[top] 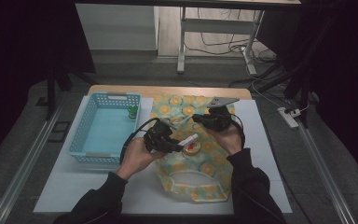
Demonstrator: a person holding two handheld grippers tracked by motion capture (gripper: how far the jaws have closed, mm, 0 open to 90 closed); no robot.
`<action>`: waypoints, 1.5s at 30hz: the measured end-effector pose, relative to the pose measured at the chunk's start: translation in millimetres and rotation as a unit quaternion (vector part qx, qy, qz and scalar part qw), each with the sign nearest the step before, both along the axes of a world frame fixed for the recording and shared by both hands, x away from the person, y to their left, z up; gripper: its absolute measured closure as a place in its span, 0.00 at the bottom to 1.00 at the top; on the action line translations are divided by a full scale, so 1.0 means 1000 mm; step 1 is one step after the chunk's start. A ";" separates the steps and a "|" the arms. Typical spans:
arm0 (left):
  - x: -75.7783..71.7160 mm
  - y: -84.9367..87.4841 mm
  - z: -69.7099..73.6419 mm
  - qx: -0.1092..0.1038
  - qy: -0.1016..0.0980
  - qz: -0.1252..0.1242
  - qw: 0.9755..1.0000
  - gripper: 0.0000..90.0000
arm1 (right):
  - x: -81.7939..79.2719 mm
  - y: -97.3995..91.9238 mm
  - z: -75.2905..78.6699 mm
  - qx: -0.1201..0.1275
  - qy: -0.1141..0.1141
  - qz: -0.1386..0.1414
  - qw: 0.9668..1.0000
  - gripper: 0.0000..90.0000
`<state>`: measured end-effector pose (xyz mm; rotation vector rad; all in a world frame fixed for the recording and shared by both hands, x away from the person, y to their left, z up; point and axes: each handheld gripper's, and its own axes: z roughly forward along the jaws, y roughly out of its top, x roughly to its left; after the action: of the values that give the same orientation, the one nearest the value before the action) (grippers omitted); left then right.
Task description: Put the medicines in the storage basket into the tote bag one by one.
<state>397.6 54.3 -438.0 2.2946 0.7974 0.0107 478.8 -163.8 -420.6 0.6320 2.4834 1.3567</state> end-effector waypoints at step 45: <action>0.074 -0.028 -0.056 0.075 -0.018 0.077 0.994 0.76 | -0.001 0.009 -0.007 -0.017 0.004 0.006 1.000 1.00</action>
<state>471.6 26.4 -493.6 2.3592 0.9835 0.1872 477.6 -154.3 -428.0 0.6178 2.5147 1.3155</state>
